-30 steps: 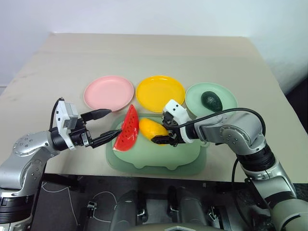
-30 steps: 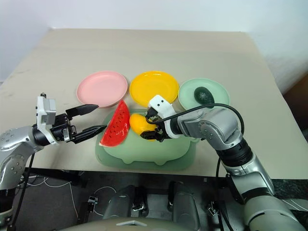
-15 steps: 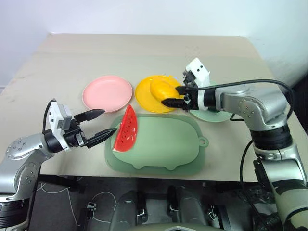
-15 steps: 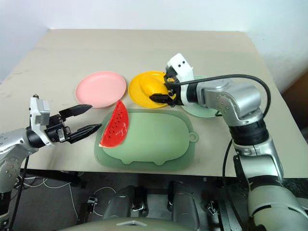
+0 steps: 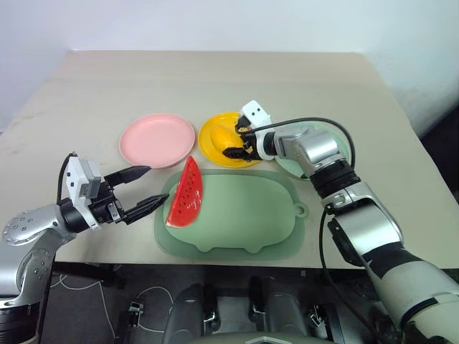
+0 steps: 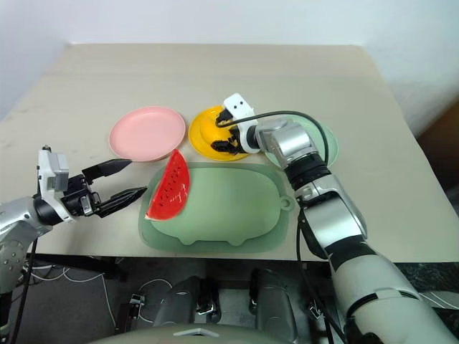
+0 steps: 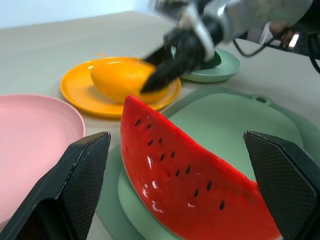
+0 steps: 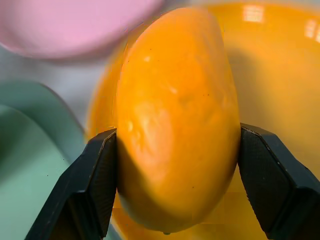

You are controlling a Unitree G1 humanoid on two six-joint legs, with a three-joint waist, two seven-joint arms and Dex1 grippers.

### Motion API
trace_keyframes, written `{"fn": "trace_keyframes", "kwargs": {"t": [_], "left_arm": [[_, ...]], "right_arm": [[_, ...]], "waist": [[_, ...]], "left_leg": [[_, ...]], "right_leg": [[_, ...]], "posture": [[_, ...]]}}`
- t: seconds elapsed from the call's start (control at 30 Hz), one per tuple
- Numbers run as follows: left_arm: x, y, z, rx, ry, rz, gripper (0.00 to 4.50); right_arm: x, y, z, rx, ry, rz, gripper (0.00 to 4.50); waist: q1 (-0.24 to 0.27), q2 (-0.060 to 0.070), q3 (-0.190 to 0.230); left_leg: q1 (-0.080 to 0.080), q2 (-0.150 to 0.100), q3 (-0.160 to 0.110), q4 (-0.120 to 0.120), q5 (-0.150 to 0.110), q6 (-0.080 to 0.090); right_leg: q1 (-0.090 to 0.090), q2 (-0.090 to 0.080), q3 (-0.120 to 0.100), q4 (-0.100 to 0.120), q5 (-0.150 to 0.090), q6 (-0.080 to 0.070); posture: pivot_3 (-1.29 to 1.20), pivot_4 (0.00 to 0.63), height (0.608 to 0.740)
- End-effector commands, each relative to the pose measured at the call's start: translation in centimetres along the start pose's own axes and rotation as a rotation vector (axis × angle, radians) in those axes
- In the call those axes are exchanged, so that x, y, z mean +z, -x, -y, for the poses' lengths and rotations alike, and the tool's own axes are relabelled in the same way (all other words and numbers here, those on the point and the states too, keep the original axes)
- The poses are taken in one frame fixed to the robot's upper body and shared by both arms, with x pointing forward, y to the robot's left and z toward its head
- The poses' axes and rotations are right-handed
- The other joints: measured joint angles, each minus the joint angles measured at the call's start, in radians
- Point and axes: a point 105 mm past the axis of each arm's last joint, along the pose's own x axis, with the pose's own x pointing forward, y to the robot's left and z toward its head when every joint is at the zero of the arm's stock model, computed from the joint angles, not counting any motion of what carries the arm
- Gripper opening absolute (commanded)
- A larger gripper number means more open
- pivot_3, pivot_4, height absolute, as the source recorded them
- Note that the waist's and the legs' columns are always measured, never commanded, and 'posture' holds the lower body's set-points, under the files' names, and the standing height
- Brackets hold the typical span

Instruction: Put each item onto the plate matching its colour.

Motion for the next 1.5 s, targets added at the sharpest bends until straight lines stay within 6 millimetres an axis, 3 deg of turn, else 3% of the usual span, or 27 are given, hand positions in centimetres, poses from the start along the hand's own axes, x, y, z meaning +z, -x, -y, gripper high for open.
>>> {"fn": "trace_keyframes", "kwargs": {"t": [0.03, 0.07, 0.2, 0.4, 0.8, 1.13, 1.37, 1.5], "left_arm": [[1.1, 0.2, 0.0, 0.008, -0.054, 0.027, 4.5], [1.2, 0.1, 0.0, 0.01, -0.055, 0.029, 4.5], [1.4, -0.1, 0.0, 0.009, -0.06, 0.03, 4.5], [1.7, -0.3, -0.1, 0.004, -0.062, 0.03, 4.5], [1.1, -0.9, -0.3, -0.015, -0.045, 0.018, 4.5], [0.3, -1.7, 0.3, -0.045, -0.015, 0.03, 4.5], [0.5, -2.7, 1.1, -0.034, -0.025, 0.044, 4.5], [0.7, -3.6, 1.8, -0.035, -0.007, 0.068, 4.5]], "right_arm": [[1.0, 0.0, 0.5, -0.021, 0.021, 0.023, 3.16], [1.0, 0.0, 0.5, -0.019, 0.021, 0.023, 3.16], [1.1, -0.3, 0.5, -0.026, 0.031, 0.02, 4.47], [2.5, 0.8, 0.8, -0.027, 0.037, 0.07, 4.47], [5.0, 6.9, -0.9, 0.037, -0.021, 0.277, 4.47], [4.5, 12.8, -4.2, 0.127, 0.024, 0.458, 4.47], [1.1, 15.7, -5.9, 0.187, 0.051, 0.508, 4.47], [0.1, 16.8, -5.6, 0.156, 0.029, 0.646, 4.47]], "waist": [[-0.002, 0.0, 0.0], [-0.002, 0.0, 0.0], [-0.002, 0.0, 0.0], [-0.001, 0.0, 0.0], [0.001, 0.0, 0.0], [0.004, 0.0, 0.0], [0.007, -0.001, -0.001], [0.009, -0.001, -0.001]], "left_leg": [[0.0, 0.0, 0.0, 0.0, 0.0, 0.0], [0.001, 0.0, 0.0, 0.0, 0.0, 0.0], [0.001, 0.0, 0.0, 0.0, 0.0, 0.0], [0.0, 0.0, 0.0, 0.0, 0.0, -0.001], [0.001, 0.0, -0.001, 0.0, 0.001, -0.001], [0.001, 0.0, -0.001, 0.0, 0.001, -0.001], [0.003, 0.0, -0.002, 0.0, 0.001, -0.001], [0.005, 0.0, -0.003, 0.0, 0.001, -0.001]], "right_leg": [[0.0, 0.0, 0.0, 0.0, 0.0, 0.0], [0.0, 0.0, 0.0, 0.0, 0.0, 0.0], [0.0, 0.0, 0.0, 0.001, 0.0, 0.0], [-0.001, 0.0, 0.001, 0.001, 0.0, 0.0], [-0.001, 0.0, 0.001, 0.003, 0.0, 0.0], [-0.001, -0.001, 0.001, 0.002, 0.0, 0.0], [0.002, -0.001, 0.0, 0.001, 0.0, 0.0], [0.006, 0.0, 0.0, 0.0, 0.0, 0.0]], "posture": [[0.0, 0.15, 0.696], [0.0, 0.15, 0.696], [0.0, 0.15, 0.696], [0.0, 0.15, 0.696], [0.0, 0.15, 0.696], [0.0, 0.15, 0.696], [0.0, 0.15, 0.696], [0.0, 0.15, 0.696]]}}
